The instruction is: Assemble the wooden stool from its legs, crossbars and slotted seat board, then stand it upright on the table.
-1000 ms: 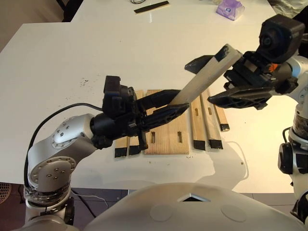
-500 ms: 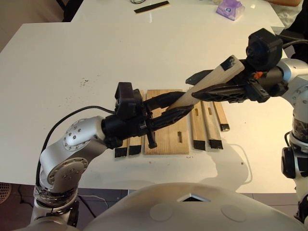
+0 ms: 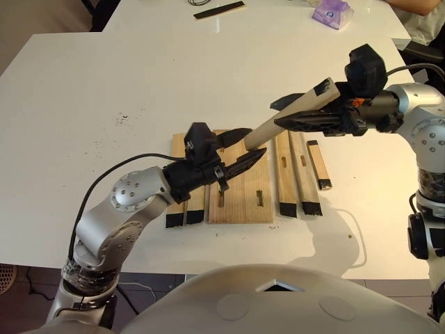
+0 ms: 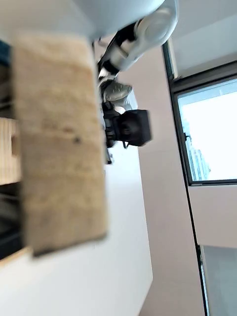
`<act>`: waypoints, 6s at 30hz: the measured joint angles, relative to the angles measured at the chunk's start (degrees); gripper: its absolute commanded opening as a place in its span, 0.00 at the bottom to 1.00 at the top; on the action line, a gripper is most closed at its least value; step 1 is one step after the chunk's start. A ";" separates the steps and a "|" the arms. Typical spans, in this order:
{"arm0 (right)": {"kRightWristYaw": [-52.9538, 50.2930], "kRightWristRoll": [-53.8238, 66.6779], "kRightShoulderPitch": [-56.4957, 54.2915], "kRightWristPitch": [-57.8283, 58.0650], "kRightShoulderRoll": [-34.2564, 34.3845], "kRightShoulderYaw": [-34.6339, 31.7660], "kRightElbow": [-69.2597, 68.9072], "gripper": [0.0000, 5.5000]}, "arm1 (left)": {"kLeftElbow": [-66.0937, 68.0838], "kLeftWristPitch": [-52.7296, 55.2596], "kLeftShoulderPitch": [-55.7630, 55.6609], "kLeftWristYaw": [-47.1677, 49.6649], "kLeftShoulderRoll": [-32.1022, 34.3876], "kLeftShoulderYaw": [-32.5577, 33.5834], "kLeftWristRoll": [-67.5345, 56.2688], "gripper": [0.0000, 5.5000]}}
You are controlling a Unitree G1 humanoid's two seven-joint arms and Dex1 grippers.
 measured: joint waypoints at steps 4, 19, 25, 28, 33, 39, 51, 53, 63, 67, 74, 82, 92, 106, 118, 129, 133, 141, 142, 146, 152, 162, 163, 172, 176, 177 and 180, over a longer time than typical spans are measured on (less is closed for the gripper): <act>3.28 -16.05 -1.19 -15.01 -3.58 4.51 6.48 0.24 | 6.74 -4.63 4.17 -0.89 1.59 -2.65 9.95 0.48; 18.28 -38.94 -0.50 -48.53 -9.57 12.10 30.99 0.24 | 11.38 -9.56 8.37 0.47 -2.95 -3.66 20.37 0.48; 18.33 -39.68 1.01 -50.63 -9.38 12.13 31.66 0.24 | 11.31 -9.53 9.44 0.49 -4.29 -4.18 21.60 0.48; 18.67 -39.30 1.45 -49.14 -9.32 11.96 30.35 0.24 | 11.16 -9.52 9.90 0.50 -4.66 -4.23 22.45 0.48; 19.42 -36.98 2.55 -44.77 -8.92 11.22 27.04 0.24 | 11.00 -9.52 10.56 0.51 -5.62 -4.23 23.30 0.48; 19.80 -35.29 2.84 -42.23 -8.94 10.41 24.12 0.24 | 11.00 -9.53 11.40 0.55 -6.55 -4.32 24.81 0.48; 16.62 -38.22 7.69 -47.64 -8.76 11.30 24.30 0.24 | 10.98 -9.45 11.50 0.41 -7.64 -4.38 25.40 0.48; 16.53 -38.25 7.31 -47.71 -8.77 11.46 25.46 0.24 | 10.92 -9.38 11.54 0.44 -7.72 -4.38 25.52 0.48; 21.59 -35.33 -4.60 -37.97 -6.27 23.10 31.98 0.24 | 11.44 -9.20 10.32 0.38 -8.68 -4.73 26.64 0.48; 22.53 -33.36 -8.13 -37.08 -4.32 27.62 35.90 0.24 | 11.52 -8.77 10.39 0.04 -8.72 -5.64 26.64 0.48; 22.42 -33.28 -8.90 -44.49 -2.31 27.71 42.65 0.24 | 11.53 -8.25 11.38 0.02 -8.58 -5.88 26.64 0.48; 21.16 -33.76 -9.91 -49.29 -2.44 26.93 46.46 0.24 | 11.73 -8.26 11.61 0.14 -8.57 -5.87 26.96 0.48; 14.80 -37.29 -7.95 -48.24 -1.46 23.61 49.16 0.42 | 13.85 -8.50 10.86 -0.12 -8.09 -5.82 27.54 0.48; 14.15 -25.32 -1.09 -23.72 1.36 8.51 31.02 0.45 | 15.87 -9.86 10.26 0.06 -8.51 -5.84 28.02 0.48; -5.40 -0.31 -7.92 -0.05 8.00 -8.56 9.12 0.50 | 16.12 -10.63 10.25 0.41 -9.83 -5.75 28.37 0.48; -6.59 -2.18 -8.01 -1.00 9.07 -7.65 8.88 0.63 | 16.15 -10.61 10.14 0.31 -9.84 -5.74 28.65 0.48; -3.63 -8.89 -4.18 -6.65 8.62 -2.61 13.15 0.63 | 16.23 -10.62 10.13 0.28 -9.84 -5.74 28.66 0.48; -5.50 -15.65 5.58 -16.78 13.96 4.17 15.70 0.63 | 16.66 -10.64 9.65 -0.94 -9.63 -5.73 28.66 0.48; -6.54 -14.63 5.50 -15.53 14.43 3.44 15.13 0.63 | 16.67 -10.64 9.67 -0.97 -9.54 -5.62 28.66 0.48; -13.50 -4.93 1.85 -6.03 15.45 -5.80 12.82 0.63 | 16.67 -10.66 9.75 -0.82 -9.86 -5.19 28.67 0.48; -9.60 3.36 8.98 2.92 5.42 -10.92 -0.80 0.63 | 16.66 -10.88 10.62 0.48 -10.77 -5.41 29.18 0.48; 8.07 -6.93 43.20 2.95 -20.76 -18.06 -13.20 0.63 | 14.10 -13.33 19.69 6.84 -13.42 -3.57 30.42 0.48; 4.04 -10.03 41.41 2.22 -19.94 -15.10 -13.15 0.63 | 14.17 -13.36 19.49 7.13 -13.71 -3.63 31.11 0.48; -27.02 -21.56 39.47 10.19 -6.76 -3.67 -21.60 0.63 | 15.17 -12.46 16.97 7.63 -13.04 -1.58 32.29 0.48; -34.67 -23.30 41.37 14.93 -4.07 -2.16 -25.75 0.63 | 15.16 -12.43 17.08 8.39 -13.30 -1.14 32.63 0.48; -36.11 -23.27 41.41 16.34 -2.84 -1.91 -25.75 0.63 | 15.17 -12.41 17.05 8.59 -13.40 -1.10 32.90 0.48; -39.63 -23.03 40.72 19.96 0.55 -1.58 -25.43 0.63 | 15.30 -12.37 16.58 9.13 -13.63 -1.00 33.66 0.48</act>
